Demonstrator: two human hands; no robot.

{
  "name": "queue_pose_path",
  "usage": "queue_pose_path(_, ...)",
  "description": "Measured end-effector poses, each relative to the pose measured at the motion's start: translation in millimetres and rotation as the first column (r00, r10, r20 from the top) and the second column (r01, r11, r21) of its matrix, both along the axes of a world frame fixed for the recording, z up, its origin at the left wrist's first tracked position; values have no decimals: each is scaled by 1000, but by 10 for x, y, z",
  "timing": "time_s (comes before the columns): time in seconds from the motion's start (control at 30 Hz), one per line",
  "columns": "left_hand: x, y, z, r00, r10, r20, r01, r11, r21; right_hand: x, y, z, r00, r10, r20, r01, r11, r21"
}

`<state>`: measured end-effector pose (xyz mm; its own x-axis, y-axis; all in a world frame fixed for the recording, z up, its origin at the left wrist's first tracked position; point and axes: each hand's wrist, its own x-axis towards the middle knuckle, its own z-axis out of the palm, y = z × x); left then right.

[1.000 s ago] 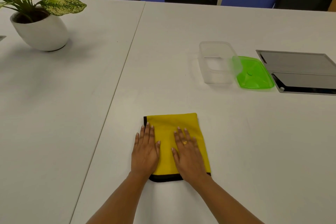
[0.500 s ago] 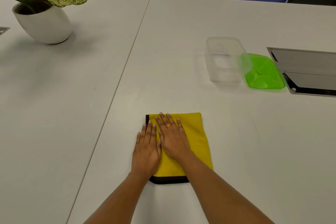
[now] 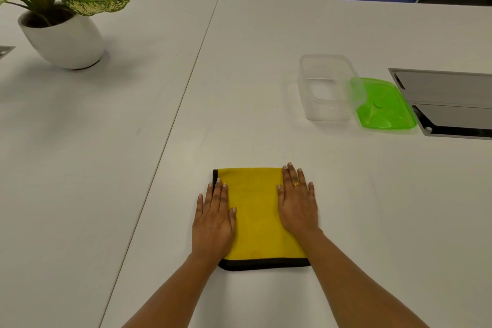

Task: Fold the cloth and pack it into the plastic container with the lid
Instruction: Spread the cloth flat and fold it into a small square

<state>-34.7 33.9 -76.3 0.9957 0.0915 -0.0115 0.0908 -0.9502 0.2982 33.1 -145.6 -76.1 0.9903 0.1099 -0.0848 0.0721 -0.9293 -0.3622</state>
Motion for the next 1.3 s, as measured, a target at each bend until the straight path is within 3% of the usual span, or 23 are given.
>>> queue_pose_path(0.23,77,-125,253,992,-110,56,99,980,172,-3,1,-9,1000,-5,6,5,1000,-17)
queue_pose_path(0.4,294,-196,136,980,-200,-7,200,976,83,14,-8,-11,1000,-11,9,11,1000,-25)
queue_pose_path(0.67,382,85,-15,1000,-9,-13,9,1000,-6,-3,-9,-6,1000,3,3,-3,1000,-7)
queue_pose_path(1.07,386,56,4,998,-22,-60,23,1000,7,-150,-180,-37,993,116,19,-116,993,25)
queue_pose_path(1.3,390,75,44,996,-42,-74,43,999,11,-332,-399,-55,961,276,-11,-276,959,-65)
